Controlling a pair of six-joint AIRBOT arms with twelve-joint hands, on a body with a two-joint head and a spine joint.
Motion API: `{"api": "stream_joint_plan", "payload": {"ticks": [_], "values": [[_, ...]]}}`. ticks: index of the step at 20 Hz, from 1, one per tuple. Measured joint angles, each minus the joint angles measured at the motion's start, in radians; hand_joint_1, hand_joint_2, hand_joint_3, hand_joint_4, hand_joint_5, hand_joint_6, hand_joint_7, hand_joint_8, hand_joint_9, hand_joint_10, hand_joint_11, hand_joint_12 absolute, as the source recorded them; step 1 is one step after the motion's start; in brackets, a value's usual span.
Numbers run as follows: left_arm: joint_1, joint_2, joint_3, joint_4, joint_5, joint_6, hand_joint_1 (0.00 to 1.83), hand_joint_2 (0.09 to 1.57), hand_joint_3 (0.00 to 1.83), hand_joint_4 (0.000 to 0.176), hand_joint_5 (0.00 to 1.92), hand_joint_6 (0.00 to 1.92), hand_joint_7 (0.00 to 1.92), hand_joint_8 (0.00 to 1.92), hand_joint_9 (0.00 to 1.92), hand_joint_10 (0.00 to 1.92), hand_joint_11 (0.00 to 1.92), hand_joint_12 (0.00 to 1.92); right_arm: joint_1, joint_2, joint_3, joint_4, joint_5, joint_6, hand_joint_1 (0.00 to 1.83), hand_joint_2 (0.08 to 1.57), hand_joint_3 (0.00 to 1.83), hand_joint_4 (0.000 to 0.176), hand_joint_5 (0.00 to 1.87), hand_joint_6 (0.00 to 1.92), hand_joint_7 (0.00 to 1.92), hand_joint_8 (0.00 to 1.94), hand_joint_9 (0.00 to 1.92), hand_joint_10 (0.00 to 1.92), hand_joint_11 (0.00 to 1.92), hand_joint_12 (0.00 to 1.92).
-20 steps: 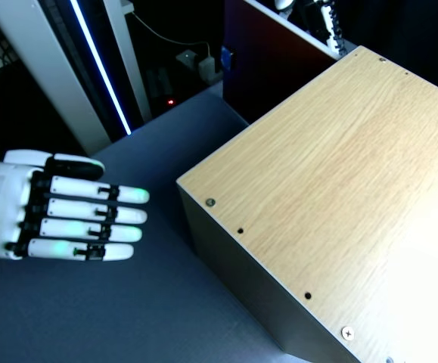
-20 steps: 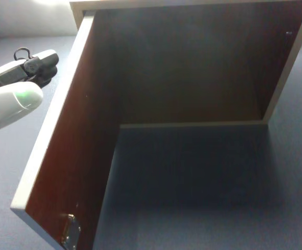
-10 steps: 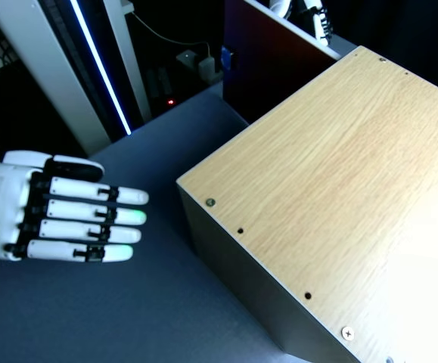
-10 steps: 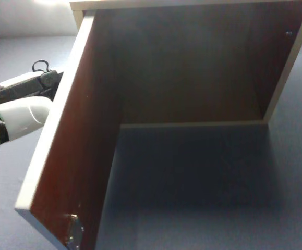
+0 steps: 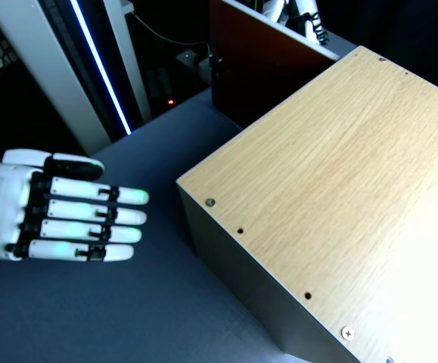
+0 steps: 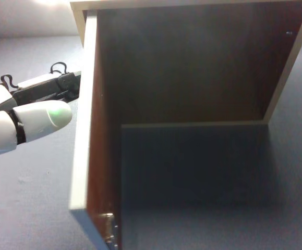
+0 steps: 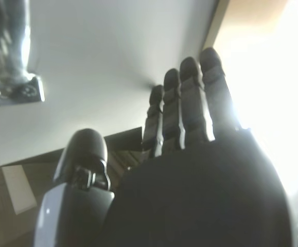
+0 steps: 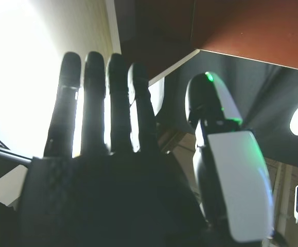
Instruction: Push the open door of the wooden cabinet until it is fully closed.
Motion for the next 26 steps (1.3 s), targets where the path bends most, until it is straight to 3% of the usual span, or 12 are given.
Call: {"api": "stream_joint_plan", "payload": {"ticks": [1, 3, 7, 11, 14, 18, 21, 26], "values": [[-0.007, 0.000, 0.004, 0.016, 0.010, 0.000, 0.00, 1.42, 0.00, 0.014, 0.16, 0.00, 0.22, 0.00, 0.20, 0.00, 0.17, 0.04, 0.000, 0.000, 0.001, 0.000, 0.000, 0.000, 0.51, 1.34, 0.00, 0.000, 0.40, 0.00, 0.46, 0.00, 0.42, 0.00, 0.15, 0.60], [-0.013, 0.000, 0.003, 0.026, 0.019, 0.000, 0.00, 1.43, 0.01, 0.003, 0.15, 0.00, 0.21, 0.00, 0.20, 0.00, 0.17, 0.04, 0.000, 0.000, 0.002, 0.001, -0.001, 0.000, 0.55, 1.33, 0.00, 0.000, 0.40, 0.00, 0.45, 0.00, 0.42, 0.00, 0.15, 0.60], [-0.013, -0.001, 0.003, 0.043, 0.024, 0.000, 0.00, 1.45, 0.01, 0.016, 0.10, 0.00, 0.18, 0.00, 0.16, 0.00, 0.14, 0.02, 0.000, 0.000, 0.002, 0.001, 0.000, 0.000, 0.52, 1.32, 0.00, 0.000, 0.40, 0.00, 0.44, 0.00, 0.41, 0.00, 0.14, 0.58], [-0.035, -0.022, 0.015, 0.052, 0.041, 0.000, 0.00, 1.46, 0.01, 0.000, 0.13, 0.01, 0.19, 0.01, 0.19, 0.01, 0.19, 0.04, 0.000, -0.002, 0.002, 0.001, -0.001, 0.000, 0.56, 1.30, 0.00, 0.000, 0.39, 0.00, 0.38, 0.00, 0.33, 0.00, 0.12, 0.48], [-0.058, -0.029, 0.023, 0.083, 0.059, 0.000, 0.00, 1.45, 0.00, 0.000, 0.09, 0.00, 0.19, 0.01, 0.19, 0.01, 0.18, 0.04, 0.000, -0.003, 0.004, 0.001, -0.001, 0.000, 0.54, 1.28, 0.00, 0.000, 0.39, 0.00, 0.38, 0.00, 0.34, 0.00, 0.18, 0.36], [-0.081, -0.049, 0.029, 0.117, 0.082, 0.000, 0.00, 1.45, 0.00, 0.016, 0.09, 0.00, 0.19, 0.00, 0.19, 0.01, 0.19, 0.05, 0.000, -0.003, 0.004, 0.001, -0.001, 0.001, 0.53, 1.28, 0.00, 0.000, 0.40, 0.00, 0.39, 0.00, 0.34, 0.00, 0.18, 0.34], [-0.103, -0.067, 0.039, 0.127, 0.098, 0.000, 0.00, 1.46, 0.01, 0.003, 0.09, 0.00, 0.20, 0.01, 0.19, 0.01, 0.18, 0.04, 0.000, -0.003, 0.004, 0.001, -0.001, 0.001, 0.52, 1.29, 0.00, 0.000, 0.40, 0.00, 0.38, 0.00, 0.34, 0.00, 0.19, 0.33], [-0.131, -0.091, 0.055, 0.134, 0.105, 0.000, 0.00, 1.47, 0.01, 0.000, 0.10, 0.00, 0.20, 0.00, 0.18, 0.00, 0.16, 0.03, 0.000, -0.003, 0.004, 0.000, 0.000, 0.002, 0.52, 1.29, 0.00, 0.000, 0.40, 0.00, 0.38, 0.00, 0.33, 0.00, 0.19, 0.32]]}}
